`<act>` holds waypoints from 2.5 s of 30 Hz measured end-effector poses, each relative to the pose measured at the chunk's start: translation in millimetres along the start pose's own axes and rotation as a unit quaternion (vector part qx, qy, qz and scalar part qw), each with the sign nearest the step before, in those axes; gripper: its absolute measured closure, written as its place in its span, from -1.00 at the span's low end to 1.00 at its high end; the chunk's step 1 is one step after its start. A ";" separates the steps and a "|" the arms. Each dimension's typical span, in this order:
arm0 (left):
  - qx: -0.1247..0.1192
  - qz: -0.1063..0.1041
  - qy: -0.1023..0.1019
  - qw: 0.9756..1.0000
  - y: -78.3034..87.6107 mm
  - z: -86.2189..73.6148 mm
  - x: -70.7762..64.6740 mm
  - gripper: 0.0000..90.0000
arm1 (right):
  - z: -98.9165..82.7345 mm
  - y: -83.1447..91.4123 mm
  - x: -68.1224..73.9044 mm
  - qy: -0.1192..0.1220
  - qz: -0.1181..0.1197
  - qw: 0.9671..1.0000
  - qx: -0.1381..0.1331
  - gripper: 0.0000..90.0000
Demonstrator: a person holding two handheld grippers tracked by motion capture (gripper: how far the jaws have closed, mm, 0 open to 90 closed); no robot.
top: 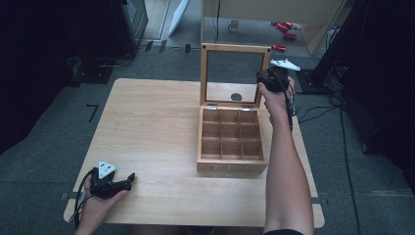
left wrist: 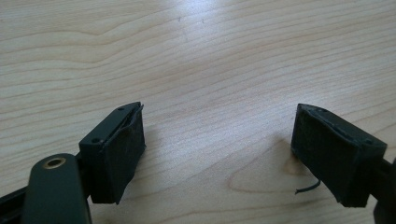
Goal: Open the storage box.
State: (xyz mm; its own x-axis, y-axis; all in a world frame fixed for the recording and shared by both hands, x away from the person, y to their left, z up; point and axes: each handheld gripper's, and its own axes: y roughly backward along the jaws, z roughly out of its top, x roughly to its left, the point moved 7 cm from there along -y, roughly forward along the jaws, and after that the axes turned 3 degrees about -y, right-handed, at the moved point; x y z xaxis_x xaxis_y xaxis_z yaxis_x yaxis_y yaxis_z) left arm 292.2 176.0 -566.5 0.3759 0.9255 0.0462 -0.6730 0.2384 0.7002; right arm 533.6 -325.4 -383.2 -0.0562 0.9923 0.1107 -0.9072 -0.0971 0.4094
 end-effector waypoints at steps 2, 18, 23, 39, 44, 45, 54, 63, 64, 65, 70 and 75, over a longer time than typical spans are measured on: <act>0.000 0.000 -0.001 1.000 0.1 -0.1 -0.1 -0.60 | -4.7 3.3 -1.7 -0.005 0.003 1.000 0.006 0.10; 0.001 0.001 -0.003 1.000 0.0 -0.1 -0.2 -0.60 | -64.8 59.3 -13.3 0.006 0.050 0.998 0.044 -0.82; 0.001 0.001 -0.003 1.000 0.0 -0.1 -0.2 -0.60 | -86.4 79.6 -17.2 0.003 0.072 0.996 0.052 -0.91; 0.001 0.001 -0.003 1.000 0.1 -0.1 -0.2 -0.60 | -130.8 116.2 -31.0 0.014 0.068 0.996 0.063 -0.95; 0.001 0.001 -0.003 1.000 0.1 -0.1 -0.2 -0.60 | -142.2 128.9 -34.9 0.008 0.069 0.996 0.063 -0.95; 0.001 0.001 -0.003 1.000 0.1 -0.1 -0.3 -0.60 | -147.6 134.1 -36.9 0.009 0.067 0.996 0.065 -0.95; 0.001 0.001 -0.003 1.000 0.0 -0.1 -0.6 -0.60 | -163.3 152.0 -45.2 0.005 0.062 0.996 0.066 -0.95; 0.001 0.001 -0.003 1.000 0.1 -0.1 -0.9 -0.60 | -185.9 177.1 -58.4 -0.002 0.052 0.996 0.069 -0.95; 0.001 0.001 -0.003 1.000 0.1 -0.1 -0.9 -0.60 | -185.9 177.1 -58.4 -0.002 0.052 0.996 0.069 -0.95; 0.001 0.001 -0.003 1.000 0.1 -0.1 -0.9 -0.60 | -188.3 178.8 -59.6 0.000 0.050 0.996 0.070 -0.95; 0.001 0.001 -0.003 1.000 0.1 -0.1 -0.9 -0.60 | -205.3 190.0 -66.4 -0.002 0.042 0.996 0.077 -0.95; 0.001 0.001 -0.003 1.000 0.2 -0.2 -0.9 -0.60 | -221.1 198.5 -72.6 -0.005 0.037 0.996 0.086 -0.95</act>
State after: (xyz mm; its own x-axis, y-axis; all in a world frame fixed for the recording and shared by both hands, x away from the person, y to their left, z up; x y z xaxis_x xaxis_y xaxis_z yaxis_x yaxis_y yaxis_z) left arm 291.6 175.2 -566.5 0.3783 0.9242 0.0518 -0.6722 0.2358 0.7018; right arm 265.4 -399.5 -510.2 -0.1147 0.9812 0.1550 -0.8164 -0.1820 0.5481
